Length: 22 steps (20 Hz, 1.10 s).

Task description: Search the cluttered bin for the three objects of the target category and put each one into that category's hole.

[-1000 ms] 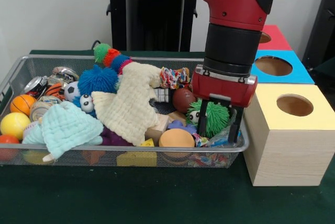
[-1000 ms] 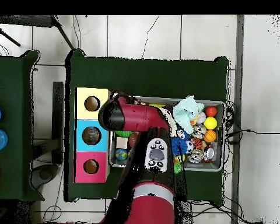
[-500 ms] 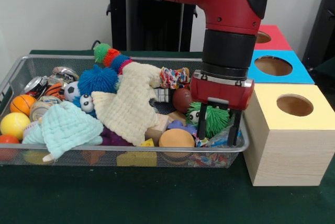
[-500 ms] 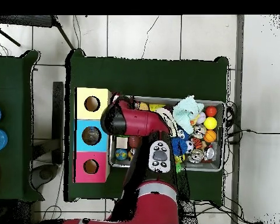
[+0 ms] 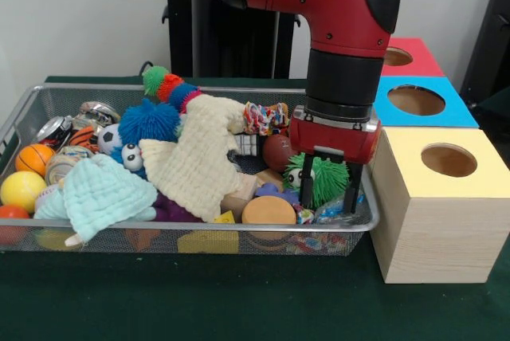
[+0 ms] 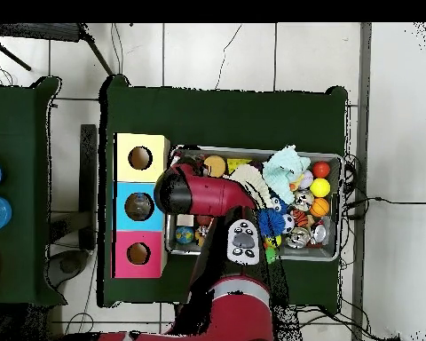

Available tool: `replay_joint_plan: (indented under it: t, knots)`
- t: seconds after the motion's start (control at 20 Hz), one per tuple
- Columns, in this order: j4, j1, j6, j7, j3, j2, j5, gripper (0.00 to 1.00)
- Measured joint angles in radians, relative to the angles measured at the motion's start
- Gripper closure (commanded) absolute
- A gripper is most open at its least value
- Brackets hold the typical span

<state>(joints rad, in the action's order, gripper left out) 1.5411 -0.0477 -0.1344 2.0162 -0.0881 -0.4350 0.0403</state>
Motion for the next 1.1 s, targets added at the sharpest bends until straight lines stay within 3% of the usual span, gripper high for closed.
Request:
replay_joint_plan:
  t: [1.0,1.05,1.1]
  knots:
    - [0.045,-0.056,0.0,0.0,0.089,0.009,0.0,0.0]
    - [0.045,-0.056,0.0,0.0,0.089,0.01,0.0,1.0]
    - [0.045,-0.056,0.0,0.0,0.089,0.01,0.0,1.0]
